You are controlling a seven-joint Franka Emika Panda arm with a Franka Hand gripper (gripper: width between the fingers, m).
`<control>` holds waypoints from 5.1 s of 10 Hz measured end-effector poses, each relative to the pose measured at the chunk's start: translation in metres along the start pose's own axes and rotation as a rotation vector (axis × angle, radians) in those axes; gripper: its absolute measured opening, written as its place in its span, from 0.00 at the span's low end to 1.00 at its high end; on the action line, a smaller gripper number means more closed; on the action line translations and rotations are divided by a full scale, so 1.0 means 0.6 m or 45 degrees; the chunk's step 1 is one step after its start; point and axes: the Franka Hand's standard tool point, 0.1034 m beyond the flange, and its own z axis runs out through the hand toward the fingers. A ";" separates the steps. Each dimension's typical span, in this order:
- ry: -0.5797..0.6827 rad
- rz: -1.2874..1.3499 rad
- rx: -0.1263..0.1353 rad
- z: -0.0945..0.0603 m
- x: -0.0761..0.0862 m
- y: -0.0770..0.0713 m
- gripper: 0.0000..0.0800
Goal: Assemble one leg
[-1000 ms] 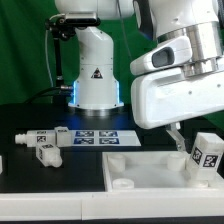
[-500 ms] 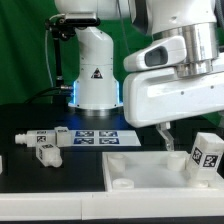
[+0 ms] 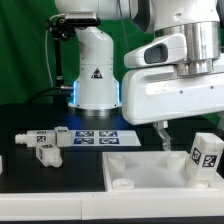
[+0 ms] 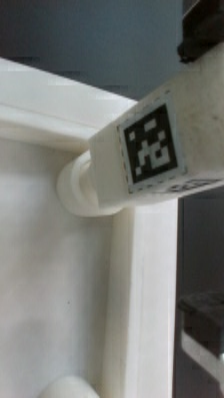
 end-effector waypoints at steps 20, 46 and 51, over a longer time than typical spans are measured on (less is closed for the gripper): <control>-0.049 1.313 0.030 0.010 -0.010 -0.002 0.36; -0.005 1.298 -0.057 0.019 -0.015 -0.022 0.36; -0.009 1.463 -0.034 0.019 -0.015 -0.022 0.62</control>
Offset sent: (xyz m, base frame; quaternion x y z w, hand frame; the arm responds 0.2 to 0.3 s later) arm 0.0048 -0.0091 -0.0046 -0.0467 -0.0581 0.1052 0.9917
